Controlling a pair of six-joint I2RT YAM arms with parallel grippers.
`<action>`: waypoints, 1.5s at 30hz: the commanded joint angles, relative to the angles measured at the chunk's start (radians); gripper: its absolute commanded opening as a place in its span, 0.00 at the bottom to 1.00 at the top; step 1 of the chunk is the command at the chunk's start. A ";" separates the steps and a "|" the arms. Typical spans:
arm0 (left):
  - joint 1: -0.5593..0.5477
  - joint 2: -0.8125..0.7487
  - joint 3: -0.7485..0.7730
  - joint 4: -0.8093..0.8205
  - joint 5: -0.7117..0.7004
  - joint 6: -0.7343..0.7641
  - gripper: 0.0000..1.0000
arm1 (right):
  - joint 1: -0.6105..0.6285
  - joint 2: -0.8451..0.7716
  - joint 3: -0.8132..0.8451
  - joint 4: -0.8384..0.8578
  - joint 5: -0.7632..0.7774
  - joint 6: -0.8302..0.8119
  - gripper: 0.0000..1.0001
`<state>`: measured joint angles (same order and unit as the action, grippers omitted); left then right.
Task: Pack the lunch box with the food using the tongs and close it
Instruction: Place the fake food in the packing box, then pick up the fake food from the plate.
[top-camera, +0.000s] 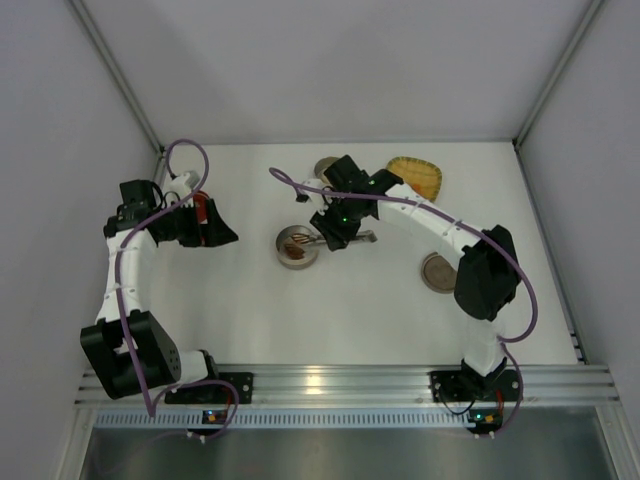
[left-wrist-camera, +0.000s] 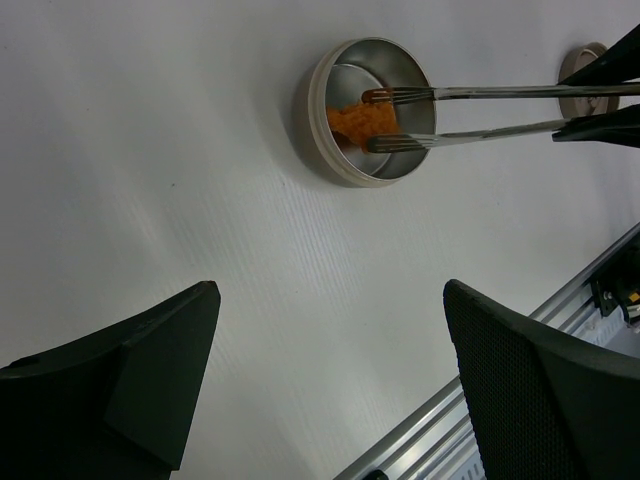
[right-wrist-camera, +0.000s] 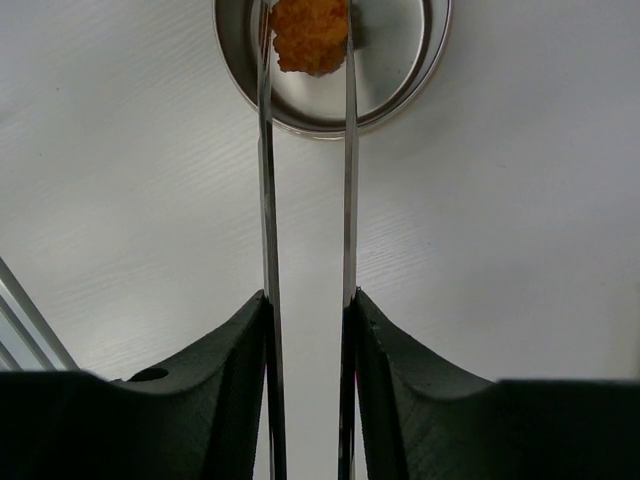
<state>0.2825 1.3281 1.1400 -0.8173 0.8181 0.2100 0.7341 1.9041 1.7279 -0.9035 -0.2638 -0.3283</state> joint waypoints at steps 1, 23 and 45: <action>0.004 -0.023 -0.009 0.001 0.018 0.022 0.98 | 0.022 -0.019 0.030 0.066 -0.032 0.012 0.37; 0.003 -0.044 0.000 -0.011 0.015 0.028 0.98 | -0.152 -0.194 0.079 0.011 -0.095 0.101 0.45; 0.004 -0.038 -0.016 0.003 0.015 0.031 0.98 | -0.588 -0.169 -0.067 0.029 0.248 0.110 0.41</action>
<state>0.2825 1.3094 1.1339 -0.8234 0.8143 0.2127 0.1638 1.7149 1.6619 -0.9146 -0.0738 -0.2157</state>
